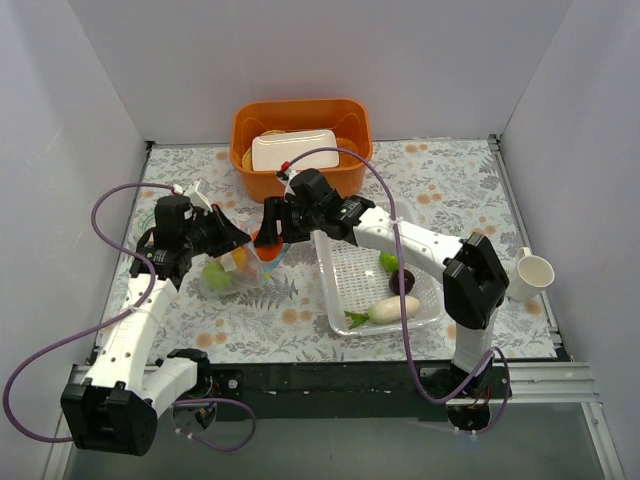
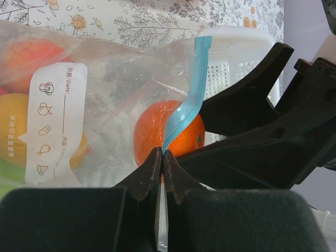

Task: Place the food in the zip-top bag and seal the zipper
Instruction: Place the fake fruit in the zipper food storage bag, then pick up the fake fruit from the bin.

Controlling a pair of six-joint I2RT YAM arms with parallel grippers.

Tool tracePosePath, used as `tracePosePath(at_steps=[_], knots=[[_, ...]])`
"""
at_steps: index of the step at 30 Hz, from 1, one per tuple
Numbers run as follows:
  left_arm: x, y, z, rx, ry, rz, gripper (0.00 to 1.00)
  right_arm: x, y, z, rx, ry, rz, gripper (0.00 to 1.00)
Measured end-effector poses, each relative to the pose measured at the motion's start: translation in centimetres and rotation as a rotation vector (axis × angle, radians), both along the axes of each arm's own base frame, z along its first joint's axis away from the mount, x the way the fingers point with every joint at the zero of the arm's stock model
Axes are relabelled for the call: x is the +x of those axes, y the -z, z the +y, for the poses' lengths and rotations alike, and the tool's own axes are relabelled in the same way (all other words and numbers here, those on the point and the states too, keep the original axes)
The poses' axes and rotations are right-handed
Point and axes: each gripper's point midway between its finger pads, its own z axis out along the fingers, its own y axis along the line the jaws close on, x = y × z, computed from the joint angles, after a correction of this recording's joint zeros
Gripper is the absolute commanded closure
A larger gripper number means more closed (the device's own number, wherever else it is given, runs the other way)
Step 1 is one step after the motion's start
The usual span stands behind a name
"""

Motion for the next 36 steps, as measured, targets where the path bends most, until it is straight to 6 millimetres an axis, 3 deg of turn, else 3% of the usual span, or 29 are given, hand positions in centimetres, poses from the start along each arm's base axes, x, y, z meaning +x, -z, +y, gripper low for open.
tracePosePath(at_steps=[2,3,8,9,13,19,21,25,32,36], knots=[[-0.1,-0.2,0.0,-0.002,-0.001,-0.004,1.00,0.3,-0.4,0.5,0.004,-0.005,-0.011,0.43],[-0.1,-0.3,0.0,-0.004,-0.002,-0.006,1.00,0.4,-0.7,0.7,0.007,-0.006,-0.017,0.31],[0.0,-1.3,0.0,-0.006,-0.006,-0.024,1.00,1.2,-1.6,0.7,-0.002,0.007,-0.057,0.10],[0.0,-1.5,0.0,-0.006,-0.006,-0.028,1.00,1.4,-1.5,0.6,-0.010,0.015,-0.065,0.02],[0.0,-1.8,0.0,-0.006,-0.006,-0.033,1.00,1.8,-1.3,-0.6,-0.059,0.046,-0.092,0.02],[-0.2,-1.6,0.1,-0.002,-0.009,-0.022,1.00,1.9,-3.4,-3.9,-0.083,0.112,-0.148,0.02],[-0.2,-1.7,0.1,-0.002,-0.009,-0.023,1.00,1.9,-3.9,-5.9,-0.102,0.155,-0.172,0.02],[-0.1,-1.9,0.1,-0.001,-0.010,-0.028,1.00,1.6,-3.2,-11.2,-0.180,0.257,-0.182,0.02],[-0.1,-1.9,0.2,0.001,-0.014,-0.027,1.00,1.4,3.8,-24.0,-0.433,0.485,-0.072,0.02],[-0.1,-1.9,0.2,0.001,-0.014,-0.028,1.00,1.0,6.2,-28.7,-0.517,0.561,-0.015,0.02]])
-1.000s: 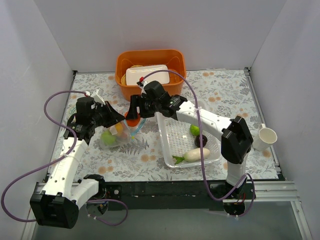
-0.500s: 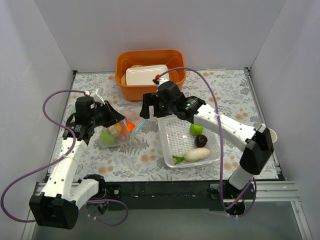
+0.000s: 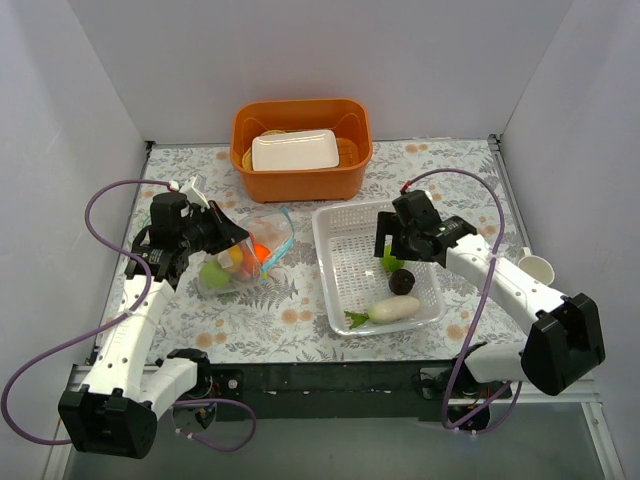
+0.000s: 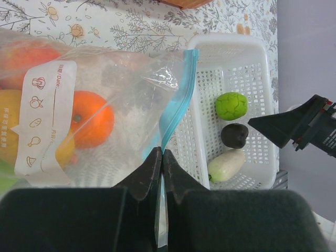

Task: Place the food in the zip-top bag and seal the zipper
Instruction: Pick up the fake fruit from the bin.

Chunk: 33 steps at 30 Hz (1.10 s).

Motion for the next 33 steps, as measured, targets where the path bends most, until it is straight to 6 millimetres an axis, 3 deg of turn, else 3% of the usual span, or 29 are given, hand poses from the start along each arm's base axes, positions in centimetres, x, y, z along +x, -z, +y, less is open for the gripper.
tracePosePath(at_steps=[5,9,17,25,31,32,33], knots=[[0.0,0.1,0.0,0.000,0.001,0.002,1.00,1.0,0.1,-1.5,-0.021,0.022,-0.007,0.02],[0.0,0.1,0.0,0.001,0.000,0.003,1.00,1.5,1.4,-1.8,-0.049,0.014,0.030,0.02],[0.0,0.1,0.0,0.001,0.000,0.003,1.00,2.1,3.7,-1.3,-0.074,-0.023,0.079,0.23],[0.1,0.1,0.0,0.006,0.003,-0.001,1.00,3.1,5.6,-1.3,-0.099,-0.033,0.106,0.28],[0.1,0.1,0.0,0.006,0.003,-0.001,1.00,3.4,6.2,-1.0,-0.103,-0.055,0.121,0.53],[0.1,0.1,0.0,0.007,0.003,-0.001,1.00,3.4,6.2,-0.9,-0.102,-0.056,0.121,0.66],[0.1,0.1,0.0,0.007,0.003,-0.002,1.00,3.4,6.2,-0.9,-0.102,-0.058,0.122,0.69]])
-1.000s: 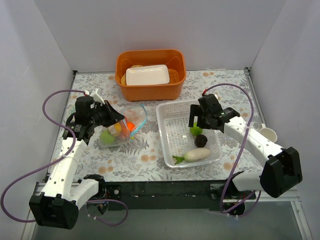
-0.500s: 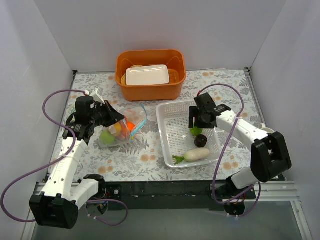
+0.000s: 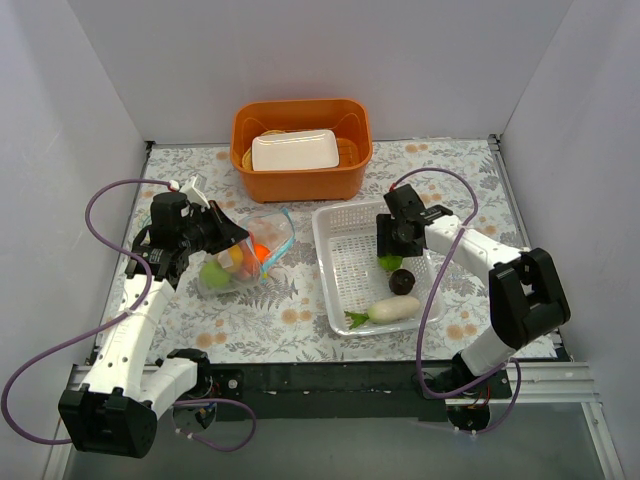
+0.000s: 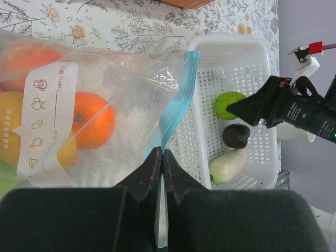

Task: Place the food in the zip-top bag and seal the zipper
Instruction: Pick up the fake fruit from the bin, then place the fake fruit in the zipper food storage bag.

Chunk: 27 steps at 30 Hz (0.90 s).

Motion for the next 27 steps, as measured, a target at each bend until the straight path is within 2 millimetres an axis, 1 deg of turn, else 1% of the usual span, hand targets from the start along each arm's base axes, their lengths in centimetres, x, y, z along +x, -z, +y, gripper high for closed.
tracePosePath(at_steps=[7,10,13,19,24,27], knots=[[0.1,0.0,0.0,0.000,0.001,-0.004,1.00,-0.2,-0.3,0.5,0.032,-0.016,0.005,0.72],[0.1,-0.1,0.0,-0.001,0.001,-0.004,1.00,-0.3,-1.4,1.1,0.077,-0.026,-0.006,0.72],[0.1,0.0,0.0,0.000,0.001,-0.004,1.00,-0.3,-3.4,2.2,0.154,-0.042,-0.034,0.72],[0.1,0.0,0.0,0.000,0.002,-0.005,1.00,-0.2,-9.1,6.0,0.371,-0.094,-0.135,0.72],[0.1,0.0,-0.1,-0.002,0.005,-0.003,1.00,-1.2,-13.1,10.7,0.512,-0.183,-0.184,0.71],[0.1,0.0,-0.1,-0.002,0.005,-0.002,1.00,-2.2,-14.9,13.4,0.581,-0.240,-0.192,0.71]])
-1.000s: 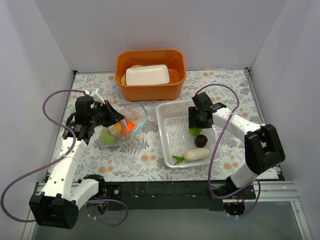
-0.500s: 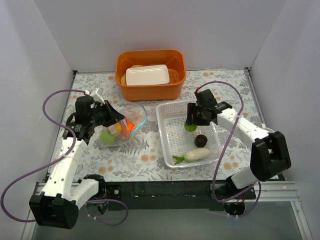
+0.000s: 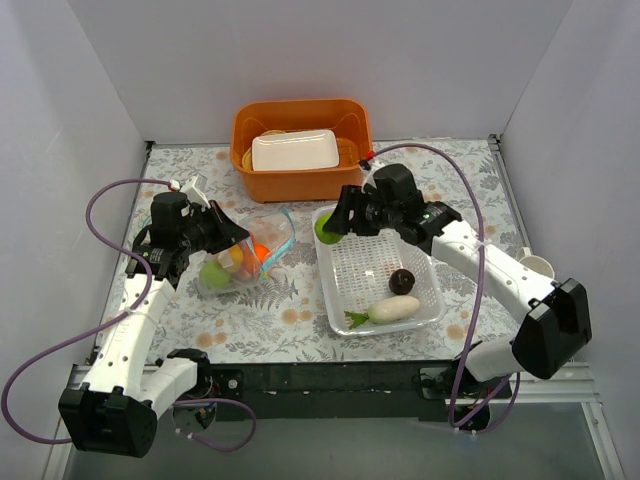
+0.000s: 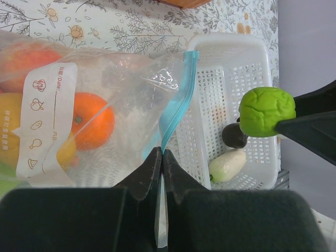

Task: Place the food in the zip-top bag and seal the zipper
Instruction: Place the fake fruit in the zipper food storage bag.

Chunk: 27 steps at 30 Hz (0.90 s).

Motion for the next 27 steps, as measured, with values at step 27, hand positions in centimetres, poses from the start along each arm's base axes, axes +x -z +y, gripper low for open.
tracePosePath(at_steps=[27], knots=[[-0.2,-0.2,0.0,0.003,0.005,-0.013,1.00,-1.2,0.5,15.7,0.100,-0.244,0.026,0.65]])
